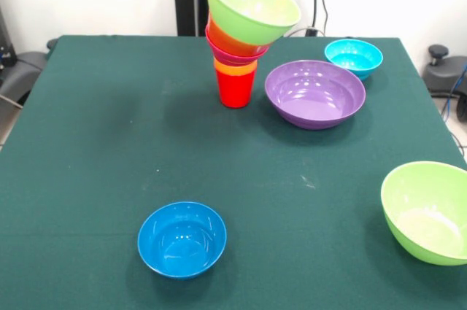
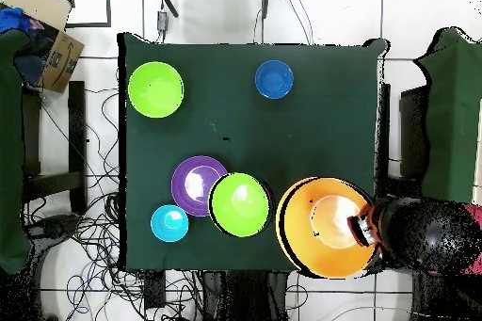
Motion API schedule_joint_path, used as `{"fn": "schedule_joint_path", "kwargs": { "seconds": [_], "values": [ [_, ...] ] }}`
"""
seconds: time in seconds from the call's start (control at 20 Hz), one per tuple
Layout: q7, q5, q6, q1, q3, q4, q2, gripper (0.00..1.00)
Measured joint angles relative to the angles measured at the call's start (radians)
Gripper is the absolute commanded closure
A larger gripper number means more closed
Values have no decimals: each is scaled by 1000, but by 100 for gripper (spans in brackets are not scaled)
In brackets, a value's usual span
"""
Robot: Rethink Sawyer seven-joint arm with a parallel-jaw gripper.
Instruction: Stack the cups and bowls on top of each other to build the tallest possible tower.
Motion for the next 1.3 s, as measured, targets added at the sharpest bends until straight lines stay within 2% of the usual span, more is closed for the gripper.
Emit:
{"fn": "schedule_joint_path", "kwargs": {
  "seconds": [0.75,1.3],
  "values": [
    [0,57,-3,1,1,107,-84,100],
    [0,58,-105,39,1,195,-118,100]
  ]
}}
